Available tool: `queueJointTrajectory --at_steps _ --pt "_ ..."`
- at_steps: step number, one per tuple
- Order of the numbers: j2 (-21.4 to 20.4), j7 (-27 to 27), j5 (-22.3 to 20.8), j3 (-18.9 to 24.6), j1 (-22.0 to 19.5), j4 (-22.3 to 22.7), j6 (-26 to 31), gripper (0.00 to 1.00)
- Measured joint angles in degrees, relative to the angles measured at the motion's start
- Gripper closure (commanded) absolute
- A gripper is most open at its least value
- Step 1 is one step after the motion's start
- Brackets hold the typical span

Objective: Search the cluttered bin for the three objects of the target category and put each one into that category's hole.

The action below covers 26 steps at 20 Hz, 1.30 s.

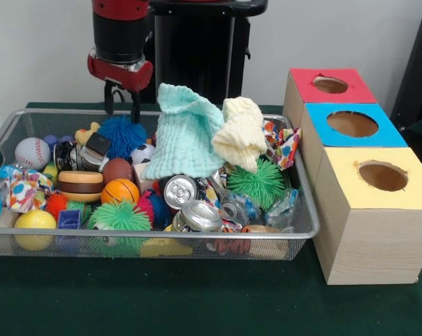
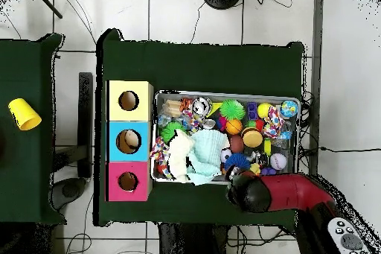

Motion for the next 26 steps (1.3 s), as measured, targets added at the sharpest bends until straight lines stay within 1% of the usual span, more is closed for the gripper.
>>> queueJointTrajectory --at_steps 2,4,6,10,14,16,21,22,24,26 --pt "0.01 -0.24 0.0 0.61 -0.78 -0.24 0.38 0.0" --pt "0.11 -0.92 -0.05 2.11 -2.61 -0.95 1.18 0.0" --pt "0.39 -2.32 -0.11 3.81 -4.75 -2.11 2.2 0.0" --pt "0.79 -4.65 -0.24 5.6 -6.99 -3.49 3.01 0.0" --pt "2.19 -7.38 -1.45 7.04 -9.16 -5.32 3.03 0.0" --pt "3.54 -8.64 -2.78 7.41 -10.08 -6.42 3.03 0.0" --pt "6.07 -10.6 -4.55 7.52 -10.48 -7.83 3.32 0.0" --pt "6.95 -11.26 -4.55 7.56 -10.38 -8.46 4.13 0.0" --pt "7.24 -11.56 -4.3 7.66 -10.28 -8.83 4.86 0.0" --pt "7.28 -11.67 -3.24 7.8 -9.93 -9.41 7.15 0.0"
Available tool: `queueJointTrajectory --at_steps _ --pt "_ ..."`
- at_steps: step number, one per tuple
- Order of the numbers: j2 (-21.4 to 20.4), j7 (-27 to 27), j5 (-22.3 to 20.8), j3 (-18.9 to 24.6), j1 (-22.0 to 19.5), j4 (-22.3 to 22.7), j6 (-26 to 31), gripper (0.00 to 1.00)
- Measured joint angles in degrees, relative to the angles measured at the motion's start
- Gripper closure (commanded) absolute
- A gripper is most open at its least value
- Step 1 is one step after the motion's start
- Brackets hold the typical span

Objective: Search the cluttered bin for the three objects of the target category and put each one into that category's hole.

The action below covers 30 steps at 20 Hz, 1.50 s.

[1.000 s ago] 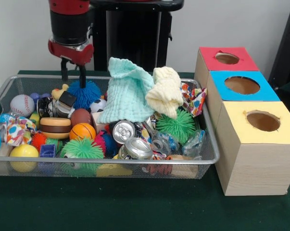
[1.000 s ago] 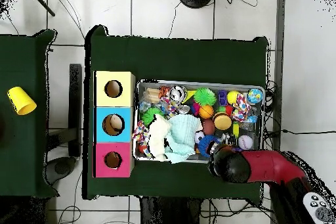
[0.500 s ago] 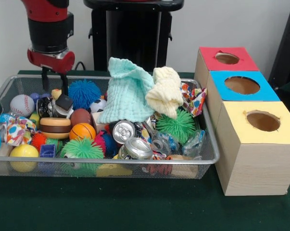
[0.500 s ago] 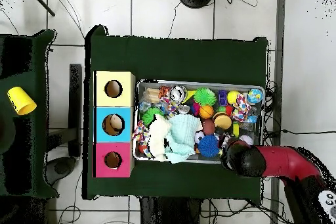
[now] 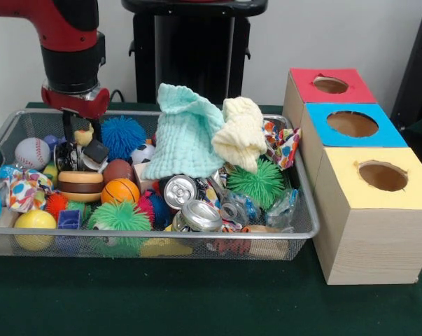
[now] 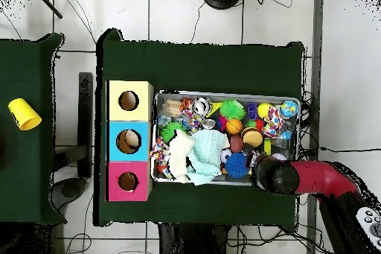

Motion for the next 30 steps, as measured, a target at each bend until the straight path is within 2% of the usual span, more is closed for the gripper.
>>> queueJointTrajectory --at_steps 8,14,23,30 --pt "0.1 0.0 0.97 -0.01 1.35 -0.34 5.89 0.0" --pt "0.87 -0.01 -0.38 0.02 2.81 -2.2 9.02 0.0" --pt "2.55 -0.01 -1.72 0.04 4.08 -4.35 9.59 0.0" --pt "4.41 -0.01 -3.55 -0.13 6.94 -7.11 10.52 0.0"
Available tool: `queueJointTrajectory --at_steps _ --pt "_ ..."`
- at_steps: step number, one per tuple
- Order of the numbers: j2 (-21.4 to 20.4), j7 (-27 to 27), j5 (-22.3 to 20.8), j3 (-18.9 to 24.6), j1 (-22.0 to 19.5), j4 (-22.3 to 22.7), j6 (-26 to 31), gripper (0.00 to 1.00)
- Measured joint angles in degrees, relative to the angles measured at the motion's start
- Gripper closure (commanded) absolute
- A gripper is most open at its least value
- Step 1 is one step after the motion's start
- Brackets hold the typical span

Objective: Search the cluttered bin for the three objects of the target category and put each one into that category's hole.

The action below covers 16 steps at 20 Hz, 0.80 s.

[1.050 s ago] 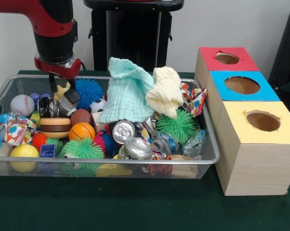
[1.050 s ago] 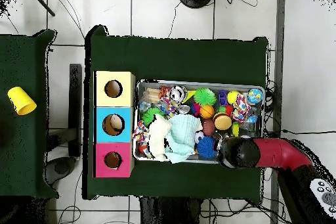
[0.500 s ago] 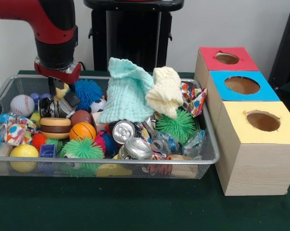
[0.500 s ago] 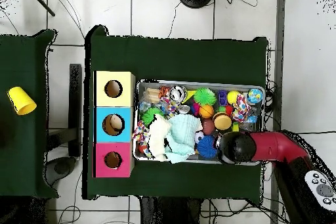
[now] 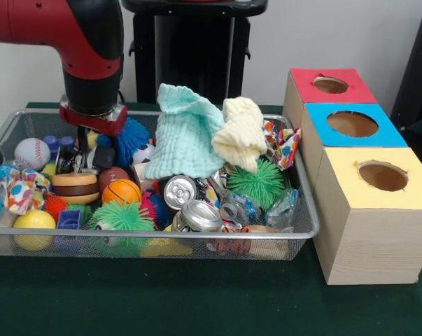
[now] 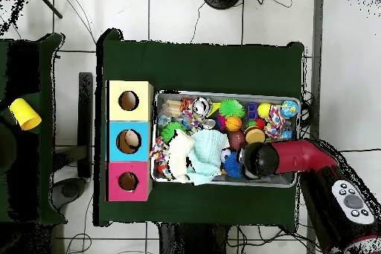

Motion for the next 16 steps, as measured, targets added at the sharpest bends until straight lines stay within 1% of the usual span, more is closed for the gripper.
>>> queueJointTrajectory --at_steps 2,5,7,12,16 --pt "0.81 0.0 -1.03 -0.36 1.34 -1.33 1.53 0.0" --pt "0.97 0.0 -2.19 -1.0 3.13 -2.65 3.66 0.0" --pt "0.99 0.0 -3.76 -1.94 4.96 -3.66 4.81 0.0" --pt "1.01 0.0 -7.32 -3.95 8.59 -5.03 5.35 0.0" --pt "0.71 0.0 -8.34 -5.6 10.85 -5.61 5.51 0.0"
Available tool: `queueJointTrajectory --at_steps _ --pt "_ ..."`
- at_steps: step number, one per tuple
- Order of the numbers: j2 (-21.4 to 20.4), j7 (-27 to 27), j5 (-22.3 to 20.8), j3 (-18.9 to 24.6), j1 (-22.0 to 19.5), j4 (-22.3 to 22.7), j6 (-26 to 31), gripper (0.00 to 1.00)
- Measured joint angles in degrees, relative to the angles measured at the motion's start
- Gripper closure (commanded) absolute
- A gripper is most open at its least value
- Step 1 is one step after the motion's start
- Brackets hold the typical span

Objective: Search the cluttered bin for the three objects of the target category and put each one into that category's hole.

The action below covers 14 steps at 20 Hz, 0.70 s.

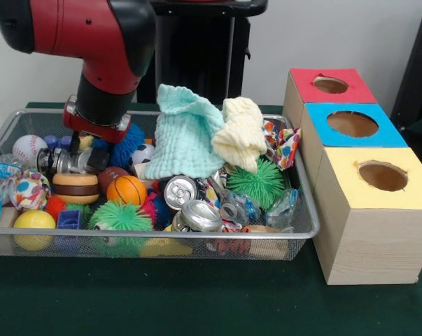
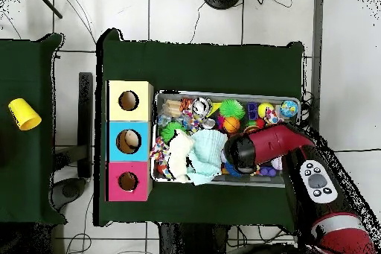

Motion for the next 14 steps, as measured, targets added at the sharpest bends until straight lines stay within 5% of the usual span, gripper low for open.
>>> queueJointTrajectory --at_steps 14 --pt "-1.47 0.0 1.09 -1.77 1.18 -4.45 4.41 0.0"
